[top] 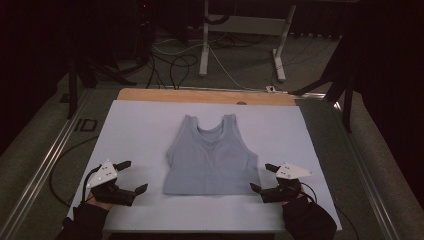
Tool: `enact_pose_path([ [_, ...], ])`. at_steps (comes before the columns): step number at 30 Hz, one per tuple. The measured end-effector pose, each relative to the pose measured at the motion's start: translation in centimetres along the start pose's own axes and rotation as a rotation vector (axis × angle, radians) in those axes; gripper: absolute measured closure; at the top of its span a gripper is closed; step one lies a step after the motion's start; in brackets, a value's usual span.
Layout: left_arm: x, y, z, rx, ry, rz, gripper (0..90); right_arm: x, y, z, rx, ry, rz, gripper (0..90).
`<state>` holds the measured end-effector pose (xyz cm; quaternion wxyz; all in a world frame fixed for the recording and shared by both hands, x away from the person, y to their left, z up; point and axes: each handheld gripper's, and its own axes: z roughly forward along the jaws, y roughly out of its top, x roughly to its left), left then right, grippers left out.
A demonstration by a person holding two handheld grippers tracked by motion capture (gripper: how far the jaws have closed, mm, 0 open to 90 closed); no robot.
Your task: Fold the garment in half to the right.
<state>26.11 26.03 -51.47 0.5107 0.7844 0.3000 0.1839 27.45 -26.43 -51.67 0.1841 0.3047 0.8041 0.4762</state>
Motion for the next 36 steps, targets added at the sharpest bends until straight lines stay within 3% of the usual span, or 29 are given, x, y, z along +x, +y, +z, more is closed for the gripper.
enact_pose_path([
  [11,-0.3,0.3,0.1,-0.001,-0.014,0.008,0.0,0.0,0.2,0.1,0.006,-0.003,0.006,9.0],
  [20,-0.9,1.2,0.3,0.009,-0.043,0.018,0.0,0.6,1.2,-0.1,0.0,0.038,0.009,9.0],
  [23,-0.9,1.6,0.2,0.013,-0.036,0.015,0.0,1.0,2.3,-0.7,-0.008,0.02,-0.025,9.0],
  [27,-1.2,2.5,0.0,0.019,-0.04,0.037,0.0,1.0,3.5,-1.4,-0.025,0.032,-0.006,9.0],
  [31,-1.4,3.7,-0.4,0.017,-0.04,0.061,0.0,0.9,5.2,-1.5,-0.03,0.03,-0.034,9.0],
  [36,-1.3,4.8,-0.7,0.009,-0.042,0.06,0.0,0.5,7.7,-1.1,-0.064,0.042,-0.062,9.0],
])
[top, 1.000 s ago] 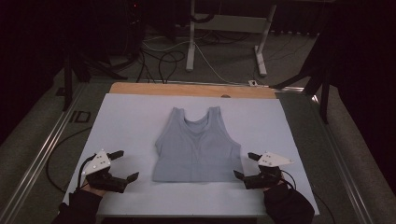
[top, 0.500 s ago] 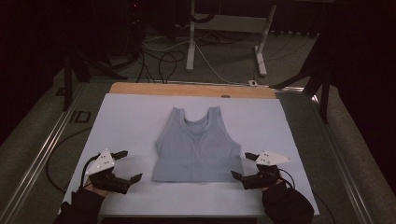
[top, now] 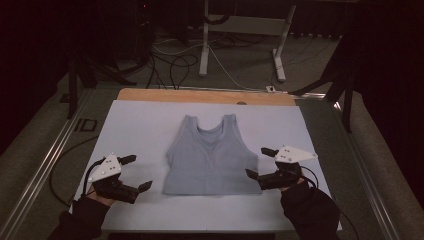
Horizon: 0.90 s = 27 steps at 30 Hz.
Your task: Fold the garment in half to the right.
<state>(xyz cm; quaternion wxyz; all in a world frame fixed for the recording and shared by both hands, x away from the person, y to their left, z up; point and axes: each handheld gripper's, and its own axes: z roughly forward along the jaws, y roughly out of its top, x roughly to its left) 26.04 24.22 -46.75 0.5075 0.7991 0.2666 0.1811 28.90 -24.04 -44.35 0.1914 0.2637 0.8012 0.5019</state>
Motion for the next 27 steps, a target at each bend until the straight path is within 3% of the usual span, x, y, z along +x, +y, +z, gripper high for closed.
enact_pose_path([
  [5,0.2,1.1,-0.2,-0.005,0.001,0.001,0.0,-0.4,2.5,0.9,-0.031,0.013,-0.026,9.0],
  [13,-0.3,2.4,0.2,0.027,0.012,0.005,0.0,-1.0,5.3,3.5,-0.055,0.041,-0.057,9.0],
  [19,-0.9,3.2,0.8,0.038,0.037,-0.013,0.0,-1.0,6.8,6.2,-0.06,0.069,-0.08,9.0],
  [22,-1.5,3.4,1.4,0.055,0.05,0.007,0.0,-1.0,7.3,7.5,-0.057,0.084,-0.074,9.0],
  [27,-2.4,3.2,2.6,0.069,0.056,-0.023,0.0,-1.2,7.9,10.0,-0.056,0.117,-0.071,9.1],
])
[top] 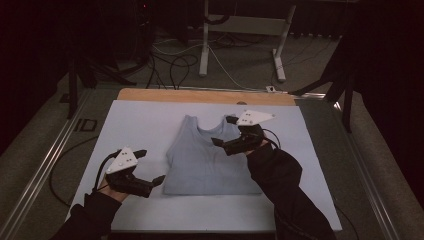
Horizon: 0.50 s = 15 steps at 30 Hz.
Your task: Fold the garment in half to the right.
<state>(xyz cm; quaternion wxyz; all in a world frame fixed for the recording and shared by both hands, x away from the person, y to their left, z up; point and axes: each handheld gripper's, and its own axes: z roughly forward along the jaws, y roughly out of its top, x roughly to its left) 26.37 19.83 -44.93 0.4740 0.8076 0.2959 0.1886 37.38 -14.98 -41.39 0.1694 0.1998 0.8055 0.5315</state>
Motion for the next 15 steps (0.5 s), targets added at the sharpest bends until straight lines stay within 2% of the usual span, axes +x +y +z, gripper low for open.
enact_pose_path([
  [2,-0.2,-0.2,0.5,0.004,0.01,-0.026,0.0,-0.2,0.1,1.1,0.004,0.008,-0.002,9.0],
  [5,-0.5,-0.3,1.2,0.023,0.012,-0.009,0.0,-0.5,0.4,2.7,0.001,0.008,-0.006,9.0],
  [9,-0.8,-0.6,2.1,0.041,-0.002,-0.018,0.0,-0.8,0.8,4.5,-0.007,0.018,0.016,9.0],
  [10,-0.9,-0.7,2.4,0.038,-0.004,-0.02,0.0,-0.9,0.9,4.9,-0.007,0.018,0.007,9.0],
  [13,-1.0,-1.0,3.1,0.04,-0.015,-0.045,0.0,-1.1,1.1,6.1,0.004,0.017,0.006,9.1],
  [15,-1.0,-1.2,3.6,0.063,-0.035,-0.068,0.0,-1.2,1.2,6.9,0.009,0.027,0.004,9.0],
])
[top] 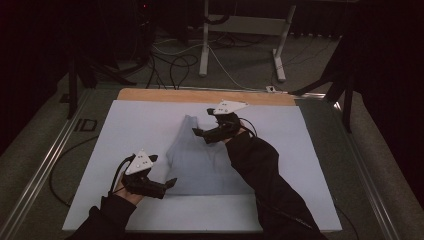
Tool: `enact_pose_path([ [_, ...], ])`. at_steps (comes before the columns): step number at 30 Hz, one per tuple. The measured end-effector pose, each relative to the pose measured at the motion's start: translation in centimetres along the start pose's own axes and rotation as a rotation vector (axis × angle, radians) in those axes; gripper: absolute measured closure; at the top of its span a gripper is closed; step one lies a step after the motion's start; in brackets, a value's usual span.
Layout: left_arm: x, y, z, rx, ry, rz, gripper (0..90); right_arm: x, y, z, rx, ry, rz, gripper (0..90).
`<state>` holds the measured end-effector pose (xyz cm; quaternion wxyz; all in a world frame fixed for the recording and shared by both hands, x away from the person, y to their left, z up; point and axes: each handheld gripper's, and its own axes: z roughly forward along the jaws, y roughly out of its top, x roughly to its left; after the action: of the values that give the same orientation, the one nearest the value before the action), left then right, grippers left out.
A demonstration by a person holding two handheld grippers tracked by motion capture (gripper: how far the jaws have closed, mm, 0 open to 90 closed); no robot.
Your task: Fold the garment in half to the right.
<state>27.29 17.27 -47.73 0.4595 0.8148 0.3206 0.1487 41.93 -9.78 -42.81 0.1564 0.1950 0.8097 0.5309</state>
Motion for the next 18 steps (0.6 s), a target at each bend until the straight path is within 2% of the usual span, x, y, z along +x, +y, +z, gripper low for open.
enact_pose_path([
  [2,0.0,-0.2,0.4,0.024,-0.016,-0.027,0.0,-0.1,0.0,0.7,0.017,-0.001,0.001,9.1],
  [5,-0.1,-0.5,1.0,0.064,-0.031,-0.043,0.0,-0.4,-0.1,1.7,0.026,0.008,0.0,9.1],
  [12,0.6,-1.5,2.2,0.116,-0.055,-0.103,0.1,-0.9,-0.6,3.4,0.041,0.015,0.019,9.1],
  [14,0.9,-1.8,2.5,0.135,-0.054,-0.109,0.1,-0.9,-0.8,3.8,0.047,0.015,0.022,9.1],
  [16,1.0,-1.9,2.8,0.151,-0.069,-0.108,0.1,-0.9,-0.9,4.2,0.053,0.017,0.032,9.1],
  [18,1.0,-2.1,3.1,0.177,-0.076,-0.108,0.2,-1.0,-1.1,4.5,0.056,0.02,0.023,9.1],
])
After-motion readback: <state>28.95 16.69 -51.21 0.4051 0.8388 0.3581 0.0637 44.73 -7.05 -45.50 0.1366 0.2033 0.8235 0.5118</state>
